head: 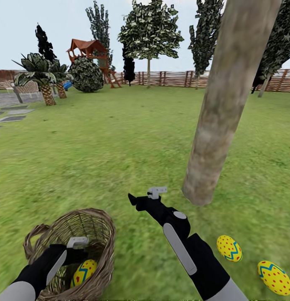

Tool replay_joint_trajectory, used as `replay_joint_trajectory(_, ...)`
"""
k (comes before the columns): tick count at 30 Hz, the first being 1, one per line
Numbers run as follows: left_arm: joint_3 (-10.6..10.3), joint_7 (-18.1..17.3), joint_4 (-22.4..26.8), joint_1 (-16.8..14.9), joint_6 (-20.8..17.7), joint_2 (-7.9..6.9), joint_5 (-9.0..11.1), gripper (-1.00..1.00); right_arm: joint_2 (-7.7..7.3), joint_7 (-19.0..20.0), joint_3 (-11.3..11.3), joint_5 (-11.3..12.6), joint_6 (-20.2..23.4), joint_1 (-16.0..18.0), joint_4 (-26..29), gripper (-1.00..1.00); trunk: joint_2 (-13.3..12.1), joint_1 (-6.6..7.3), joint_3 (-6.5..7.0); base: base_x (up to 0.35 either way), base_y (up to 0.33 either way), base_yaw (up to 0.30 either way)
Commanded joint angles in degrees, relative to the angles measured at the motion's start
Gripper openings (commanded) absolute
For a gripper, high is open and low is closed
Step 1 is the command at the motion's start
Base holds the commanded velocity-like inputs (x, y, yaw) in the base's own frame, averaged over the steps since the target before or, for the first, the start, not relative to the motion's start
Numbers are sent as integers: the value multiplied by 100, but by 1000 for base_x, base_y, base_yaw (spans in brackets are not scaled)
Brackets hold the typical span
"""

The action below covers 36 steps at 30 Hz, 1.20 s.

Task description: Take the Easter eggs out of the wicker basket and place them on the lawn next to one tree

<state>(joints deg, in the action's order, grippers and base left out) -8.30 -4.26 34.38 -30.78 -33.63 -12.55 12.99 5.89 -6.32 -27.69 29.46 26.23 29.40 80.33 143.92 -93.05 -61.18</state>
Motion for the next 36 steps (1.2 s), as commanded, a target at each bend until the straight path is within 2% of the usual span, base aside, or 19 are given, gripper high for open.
replay_joint_trajectory(1,-31,13,8,-3,-23,-8,45,100,0,-55,-6,61,16,4,8,100,4,-1,-28,0,0,0)
replay_joint_trajectory(6,-50,13,12,-3,-21,-10,51,100,-3,-54,-1,54,14,4,9,100,11,-14,-139,0,0,0)
replay_joint_trajectory(15,-56,12,90,-31,-27,14,64,100,-2,-54,-6,52,13,4,9,100,11,-14,-139,0,0,0)
replay_joint_trajectory(21,-62,9,103,-49,-6,23,65,100,0,-54,-10,52,13,4,9,100,19,-29,-272,0,0,0)
replay_joint_trajectory(26,-60,-1,106,-52,201,26,68,100,0,-54,-10,52,13,4,9,100,26,-42,-383,0,0,0)
replay_joint_trajectory(32,-63,-4,136,-65,271,26,69,100,0,-54,-16,52,18,4,22,100,26,-42,-383,0,0,0)
replay_joint_trajectory(36,-65,-4,156,-67,297,25,68,100,-2,-54,-17,52,21,4,36,100,31,-53,-471,0,0,0)
